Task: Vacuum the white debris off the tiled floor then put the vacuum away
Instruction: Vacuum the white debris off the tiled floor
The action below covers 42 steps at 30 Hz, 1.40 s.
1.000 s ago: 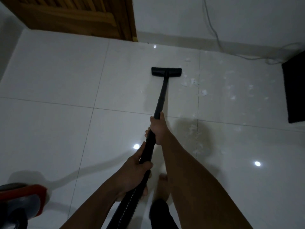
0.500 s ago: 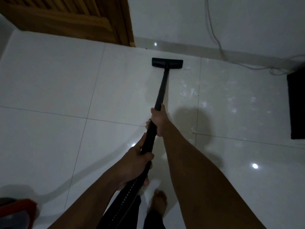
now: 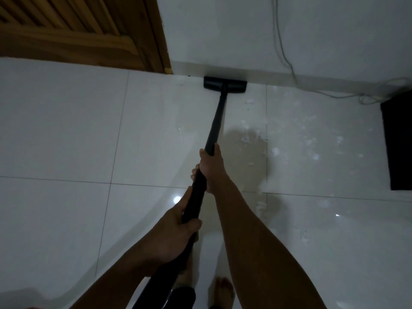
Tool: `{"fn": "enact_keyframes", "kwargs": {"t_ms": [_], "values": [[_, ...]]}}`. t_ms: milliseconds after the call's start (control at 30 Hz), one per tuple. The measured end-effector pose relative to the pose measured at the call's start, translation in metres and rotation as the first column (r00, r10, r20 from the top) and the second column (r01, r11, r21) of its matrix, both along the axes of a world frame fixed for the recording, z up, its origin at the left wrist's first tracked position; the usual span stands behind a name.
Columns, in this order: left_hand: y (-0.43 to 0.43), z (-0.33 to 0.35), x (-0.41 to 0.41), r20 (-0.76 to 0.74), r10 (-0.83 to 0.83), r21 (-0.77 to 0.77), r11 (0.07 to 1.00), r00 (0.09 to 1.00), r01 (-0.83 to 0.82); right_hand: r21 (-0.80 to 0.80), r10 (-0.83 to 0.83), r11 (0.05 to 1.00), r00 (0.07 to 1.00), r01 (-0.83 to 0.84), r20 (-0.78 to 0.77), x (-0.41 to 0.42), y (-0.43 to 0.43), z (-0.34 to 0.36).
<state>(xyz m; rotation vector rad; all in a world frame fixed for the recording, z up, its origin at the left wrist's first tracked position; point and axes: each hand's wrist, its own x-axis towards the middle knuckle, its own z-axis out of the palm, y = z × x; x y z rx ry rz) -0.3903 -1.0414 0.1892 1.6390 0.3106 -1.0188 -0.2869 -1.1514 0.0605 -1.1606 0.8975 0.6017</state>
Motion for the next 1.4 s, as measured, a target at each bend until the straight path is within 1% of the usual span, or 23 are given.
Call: {"fn": "enact_keyframes", "kwargs": {"t_ms": [100, 267, 367, 500, 600, 667, 733, 833, 1067, 1200, 1400], "values": [[0.003, -0.005, 0.009, 0.026, -0.013, -0.002, 1.0, 1.0, 0.013, 0.017, -0.033, 0.999, 0.999, 0.033, -0.022, 0.008, -0.001, -0.003], [0.007, -0.018, 0.013, 0.028, 0.01, -0.014, 1.0, 1.0, -0.009, -0.016, 0.02, 1.0, 0.998, -0.021, -0.053, 0.017, 0.004, -0.01], [0.013, -0.019, 0.011, 0.013, 0.017, -0.011, 1.0, 1.0, -0.016, -0.022, 0.02, 1.0, 0.998, -0.022, -0.066, 0.015, 0.01, -0.012], [0.018, -0.008, 0.017, -0.025, 0.02, -0.035, 0.999, 0.999, -0.021, -0.059, 0.006, 0.998, 0.999, -0.008, -0.034, 0.019, 0.015, -0.008], [0.016, -0.004, 0.015, -0.07, 0.067, -0.046, 0.996, 0.995, -0.07, -0.079, -0.022, 0.997, 1.0, 0.021, -0.013, 0.018, 0.014, 0.0], [0.014, 0.0, 0.007, -0.097, 0.088, -0.06, 0.994, 0.991, -0.094, -0.083, -0.013, 0.996, 1.0, 0.013, -0.004, 0.013, 0.012, 0.008], [0.015, 0.003, -0.005, -0.093, 0.08, -0.055, 0.995, 0.992, -0.085, -0.087, -0.015, 0.996, 1.0, 0.015, -0.002, 0.004, 0.013, 0.015], [0.02, 0.013, -0.034, -0.066, 0.058, -0.027, 0.998, 0.996, -0.06, -0.066, -0.006, 0.998, 1.0, 0.007, 0.012, -0.023, 0.015, 0.03], [0.015, 0.041, -0.136, -0.083, 0.069, -0.033, 0.997, 0.994, -0.072, -0.067, 0.055, 0.996, 0.998, -0.053, 0.031, -0.116, 0.013, 0.055], [-0.001, 0.043, -0.205, -0.048, 0.078, -0.041, 0.996, 0.996, -0.08, -0.032, 0.073, 0.997, 0.997, -0.072, 0.037, -0.183, 0.001, 0.059], [-0.024, 0.052, -0.314, -0.003, 0.018, 0.002, 1.0, 1.0, -0.018, -0.017, 0.052, 0.999, 0.998, -0.051, 0.031, -0.292, -0.024, 0.065]]}}
